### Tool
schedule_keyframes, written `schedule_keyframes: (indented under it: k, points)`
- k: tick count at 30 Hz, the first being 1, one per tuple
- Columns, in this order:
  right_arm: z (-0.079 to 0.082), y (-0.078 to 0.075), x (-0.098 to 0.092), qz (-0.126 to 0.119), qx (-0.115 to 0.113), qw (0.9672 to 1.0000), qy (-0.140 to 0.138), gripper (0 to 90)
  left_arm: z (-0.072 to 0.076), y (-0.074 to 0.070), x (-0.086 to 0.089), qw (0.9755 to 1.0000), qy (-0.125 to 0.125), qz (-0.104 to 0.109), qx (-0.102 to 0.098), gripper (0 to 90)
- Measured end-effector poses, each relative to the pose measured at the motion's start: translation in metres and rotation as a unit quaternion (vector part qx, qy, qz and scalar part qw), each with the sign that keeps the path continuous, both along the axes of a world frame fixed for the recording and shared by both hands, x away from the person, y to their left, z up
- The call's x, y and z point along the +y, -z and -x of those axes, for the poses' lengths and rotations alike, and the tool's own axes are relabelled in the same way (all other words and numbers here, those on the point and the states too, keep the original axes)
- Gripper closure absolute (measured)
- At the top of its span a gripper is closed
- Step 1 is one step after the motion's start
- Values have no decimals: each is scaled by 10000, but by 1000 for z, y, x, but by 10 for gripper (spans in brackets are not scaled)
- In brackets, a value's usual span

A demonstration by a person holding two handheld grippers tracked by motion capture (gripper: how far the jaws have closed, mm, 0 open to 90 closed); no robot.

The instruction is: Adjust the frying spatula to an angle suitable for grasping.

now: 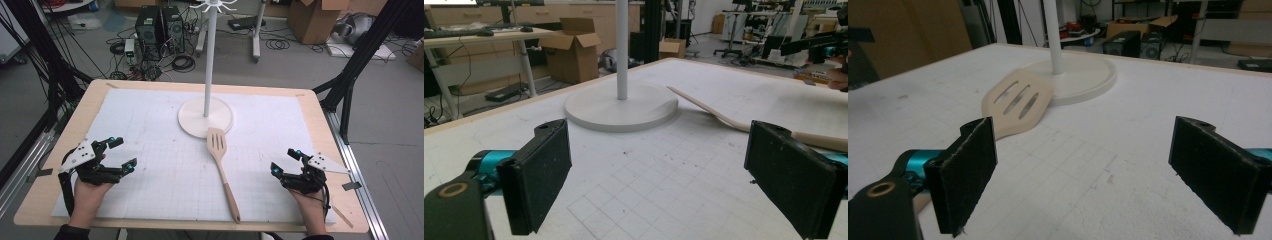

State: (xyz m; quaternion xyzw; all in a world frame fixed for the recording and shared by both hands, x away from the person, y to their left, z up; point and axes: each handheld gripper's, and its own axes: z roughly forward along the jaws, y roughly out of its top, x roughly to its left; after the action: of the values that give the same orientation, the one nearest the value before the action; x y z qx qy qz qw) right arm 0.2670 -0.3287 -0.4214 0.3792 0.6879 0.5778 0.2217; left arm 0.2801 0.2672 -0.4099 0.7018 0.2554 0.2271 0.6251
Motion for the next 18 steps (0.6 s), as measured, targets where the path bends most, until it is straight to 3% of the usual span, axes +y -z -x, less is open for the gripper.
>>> schedule_keyframes:
  k: [13,18]
  points:
    - [2,-11,5,-311,-10,9995,76,103,4,-3,0,10000,32,18,-66,119]
    - [5,-15,15,-286,-4,9996,53,103,4,-3,3,10000,10,74,-53,119]
